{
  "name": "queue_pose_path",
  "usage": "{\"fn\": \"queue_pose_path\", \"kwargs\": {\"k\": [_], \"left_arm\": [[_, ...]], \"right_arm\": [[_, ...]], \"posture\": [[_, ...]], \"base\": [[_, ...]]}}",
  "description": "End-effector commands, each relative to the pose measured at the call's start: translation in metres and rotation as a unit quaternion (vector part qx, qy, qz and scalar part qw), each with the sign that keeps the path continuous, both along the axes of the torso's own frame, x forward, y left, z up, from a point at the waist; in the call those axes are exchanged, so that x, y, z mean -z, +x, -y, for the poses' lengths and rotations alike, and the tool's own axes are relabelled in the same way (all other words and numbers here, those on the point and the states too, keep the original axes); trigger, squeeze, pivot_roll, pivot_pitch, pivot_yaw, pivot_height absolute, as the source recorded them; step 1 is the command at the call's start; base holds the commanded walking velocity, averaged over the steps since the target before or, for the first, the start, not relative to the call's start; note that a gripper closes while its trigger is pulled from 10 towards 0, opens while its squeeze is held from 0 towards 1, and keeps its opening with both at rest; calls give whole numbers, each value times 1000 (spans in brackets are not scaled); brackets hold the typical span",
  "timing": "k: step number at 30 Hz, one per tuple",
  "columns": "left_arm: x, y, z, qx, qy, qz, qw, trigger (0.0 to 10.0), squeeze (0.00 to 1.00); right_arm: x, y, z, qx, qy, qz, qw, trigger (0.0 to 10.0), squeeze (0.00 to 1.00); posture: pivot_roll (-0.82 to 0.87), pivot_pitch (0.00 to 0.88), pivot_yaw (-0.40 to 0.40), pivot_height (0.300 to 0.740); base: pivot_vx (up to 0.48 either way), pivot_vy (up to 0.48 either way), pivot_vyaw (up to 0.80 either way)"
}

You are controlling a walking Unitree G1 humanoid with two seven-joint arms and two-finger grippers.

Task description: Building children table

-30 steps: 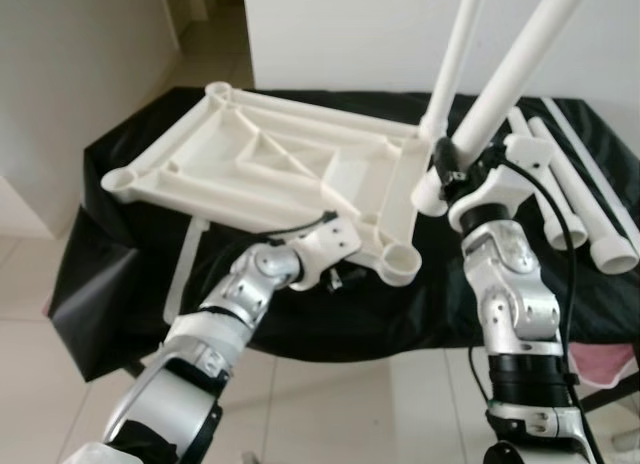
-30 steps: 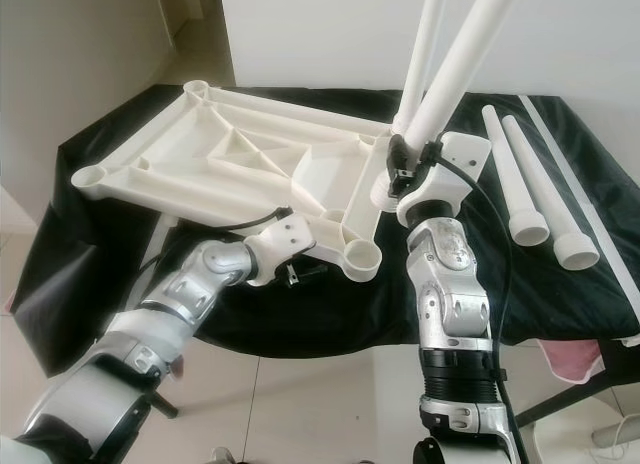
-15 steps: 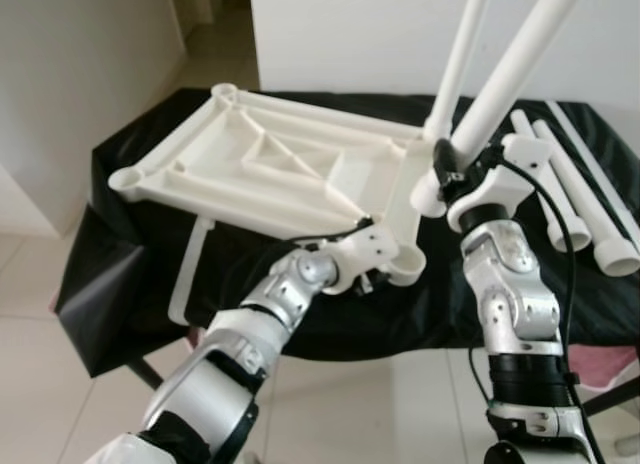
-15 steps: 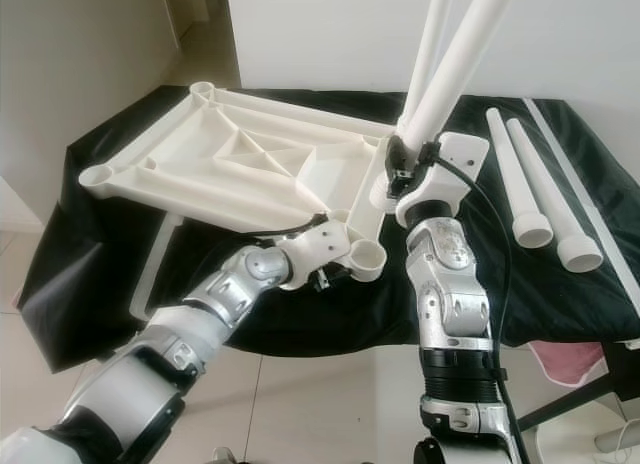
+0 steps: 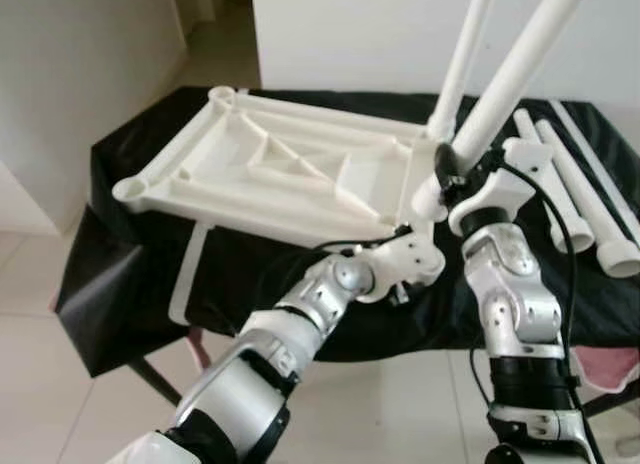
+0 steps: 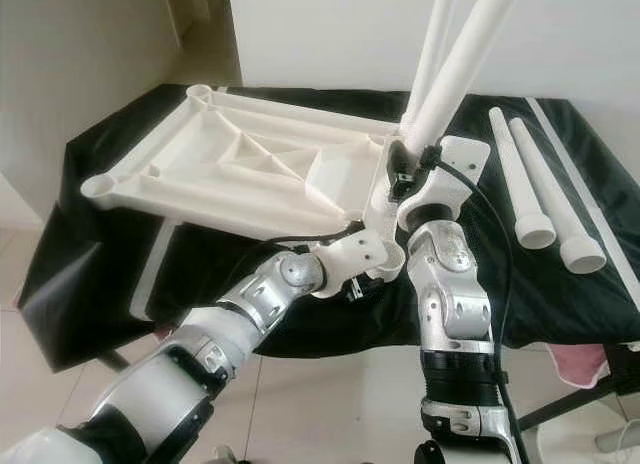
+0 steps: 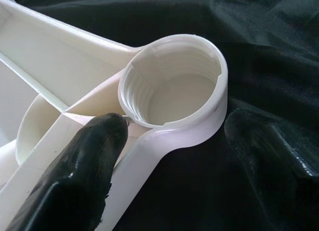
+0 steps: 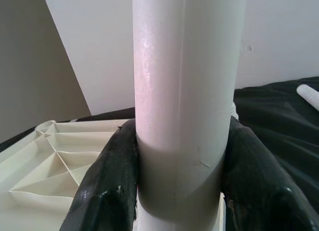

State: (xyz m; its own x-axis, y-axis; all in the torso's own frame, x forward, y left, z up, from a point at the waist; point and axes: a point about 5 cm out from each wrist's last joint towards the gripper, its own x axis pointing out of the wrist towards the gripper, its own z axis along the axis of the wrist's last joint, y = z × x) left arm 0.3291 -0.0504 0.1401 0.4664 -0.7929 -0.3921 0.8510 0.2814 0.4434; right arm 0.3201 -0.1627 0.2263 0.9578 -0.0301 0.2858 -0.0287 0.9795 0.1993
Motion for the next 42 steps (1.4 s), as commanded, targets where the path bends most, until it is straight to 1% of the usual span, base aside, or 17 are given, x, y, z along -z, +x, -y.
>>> {"fn": "queue_pose_path", "kwargs": {"k": [1,4,7,9,11,13,15,16,17,19,21,22,26,31,34,39,42], "left_arm": [[-5,-2,12,-16,-14,15,1000,10000,0],[-10,-2,11,-16,-29,33,999,10000,0],[-13,-1,9,-20,-44,38,998,10000,0],[-25,4,1,-37,-104,33,993,10000,0],[-34,7,-10,-53,-146,25,988,10000,0],[-36,8,-14,-58,-157,23,986,10000,0],[-38,10,-26,-67,-174,23,982,10000,0],[-38,10,-26,-67,-174,23,982,10000,0],[-36,9,-39,-69,-175,30,982,10000,0],[-36,9,-39,-69,-175,30,982,10000,0],[-32,6,-46,-67,-167,37,983,10000,0],[-32,6,-46,-67,-167,37,983,10000,0],[-16,-3,-59,-62,-142,35,987,10000,0],[-12,-12,-64,-50,-146,25,988,10000,0],[-12,-19,-65,-36,-155,36,987,10000,0],[-11,-28,-66,-32,-174,31,984,10000,0],[-10,-34,-66,-30,-176,34,983,10000,0]], "right_arm": [[-1,-3,1,4,3,5,1000,10000,0],[1,-3,1,5,5,2,1000,10000,0],[1,-4,1,4,7,3,1000,10000,0],[3,-7,2,1,12,6,1000,10000,0],[6,-10,1,-5,13,6,1000,10000,0],[7,-11,0,-9,13,5,1000,10000,0],[10,-13,0,-12,8,2,1000,10000,0],[10,-13,0,-12,8,2,1000,10000,0],[12,-15,0,-14,-4,1,1000,10000,0],[12,-15,0,-14,-4,1,1000,10000,0],[14,-16,0,-15,-10,2,1000,10000,0],[14,-16,0,-15,-10,2,1000,10000,0],[18,-21,-2,-15,-19,3,1000,10000,0],[21,-25,-3,-16,-25,3,1000,10000,0],[24,-28,-3,-18,-28,2,999,10000,0],[30,-33,-1,-20,-36,-7,999,10000,0],[33,-36,0,-19,-39,-10,999,10000,0]], "posture": [[-102,60,-13,740],[-99,62,-13,740],[-99,62,-11,740],[-91,65,-8,740],[-85,66,-8,740],[-85,66,-8,740],[-78,67,-11,740],[-78,67,-11,740],[-74,67,-12,740],[-74,67,-12,740],[-71,68,-15,740],[-71,68,-15,740],[-70,66,-18,740],[-70,61,-22,740],[-70,51,-28,740],[-73,46,-30,740],[-74,42,-28,740]], "base": [[0,0,0],[0,0,0],[0,0,0],[0,0,0],[0,0,0],[0,0,0],[0,0,0],[0,0,0],[0,0,0],[0,0,0],[0,0,0],[0,0,0],[0,0,0],[0,0,0],[0,0,0],[0,0,0],[0,0,0]]}}
